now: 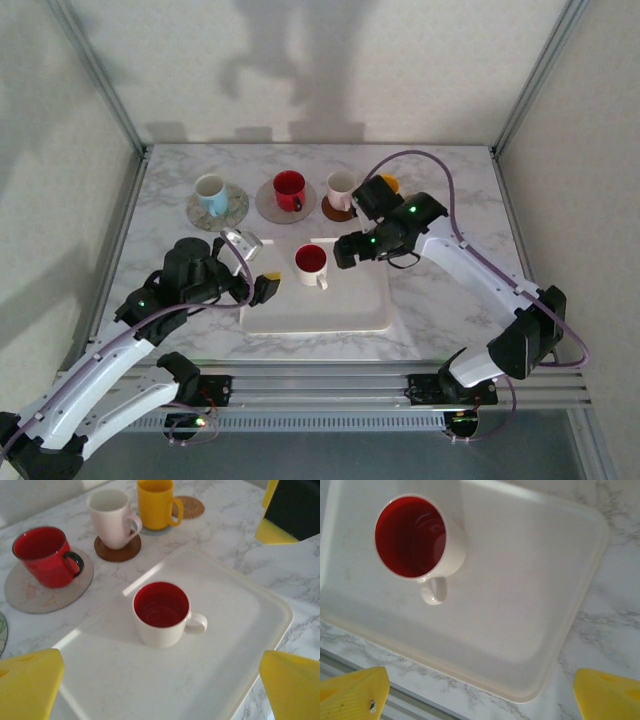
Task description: Place the cup by the coaster
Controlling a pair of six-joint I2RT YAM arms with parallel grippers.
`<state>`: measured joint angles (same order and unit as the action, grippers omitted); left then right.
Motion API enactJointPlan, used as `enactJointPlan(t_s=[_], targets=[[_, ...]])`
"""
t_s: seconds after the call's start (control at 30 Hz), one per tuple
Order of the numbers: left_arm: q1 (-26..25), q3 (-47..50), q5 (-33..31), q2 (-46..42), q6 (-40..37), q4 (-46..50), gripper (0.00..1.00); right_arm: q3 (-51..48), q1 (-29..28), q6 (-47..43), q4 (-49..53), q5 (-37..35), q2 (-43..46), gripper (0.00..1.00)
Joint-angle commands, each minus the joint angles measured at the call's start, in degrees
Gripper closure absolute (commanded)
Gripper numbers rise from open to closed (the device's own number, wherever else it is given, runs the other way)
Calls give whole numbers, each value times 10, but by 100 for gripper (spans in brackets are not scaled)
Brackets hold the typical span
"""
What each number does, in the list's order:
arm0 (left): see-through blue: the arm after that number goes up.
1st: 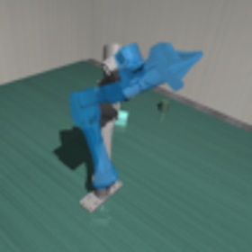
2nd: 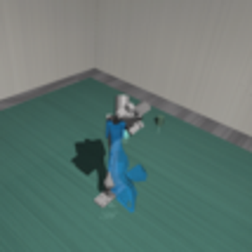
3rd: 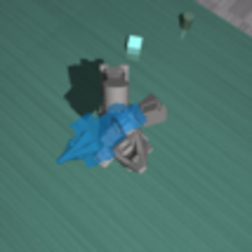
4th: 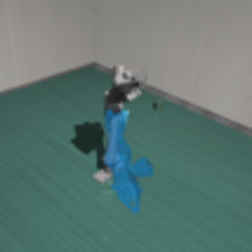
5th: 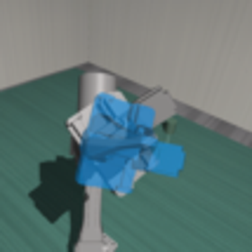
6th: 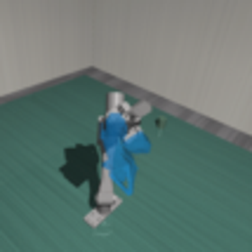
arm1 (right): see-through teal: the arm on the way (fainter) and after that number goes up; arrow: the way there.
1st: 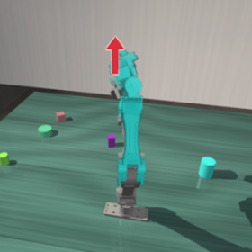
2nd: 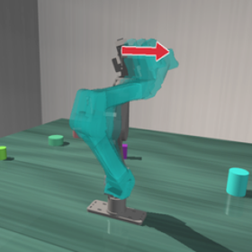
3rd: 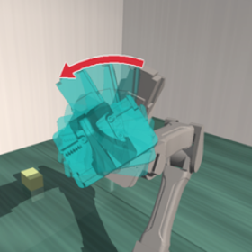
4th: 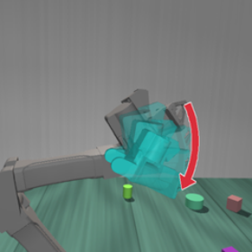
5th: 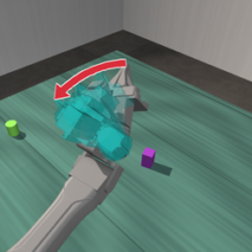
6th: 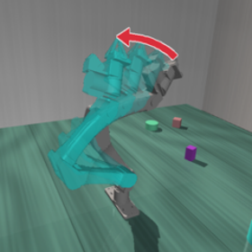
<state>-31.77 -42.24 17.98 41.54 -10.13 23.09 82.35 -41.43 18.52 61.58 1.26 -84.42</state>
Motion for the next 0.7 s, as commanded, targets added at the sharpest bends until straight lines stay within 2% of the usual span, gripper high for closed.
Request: enactJointPlan(t_s=[0.0, 0.4, 0.67], targets=[[5, 13, -2, -10, -6, 8, 0, -21, -31, 32, -33, 6, -1, 7], [5, 45, 13, -1, -25, -10, 0, -55, -100, 78, -100, 6, -80, 24], [5, 58, 1, -12, -41, -8, 0, -59, -114, 102, -139, 4, -145, 38]])
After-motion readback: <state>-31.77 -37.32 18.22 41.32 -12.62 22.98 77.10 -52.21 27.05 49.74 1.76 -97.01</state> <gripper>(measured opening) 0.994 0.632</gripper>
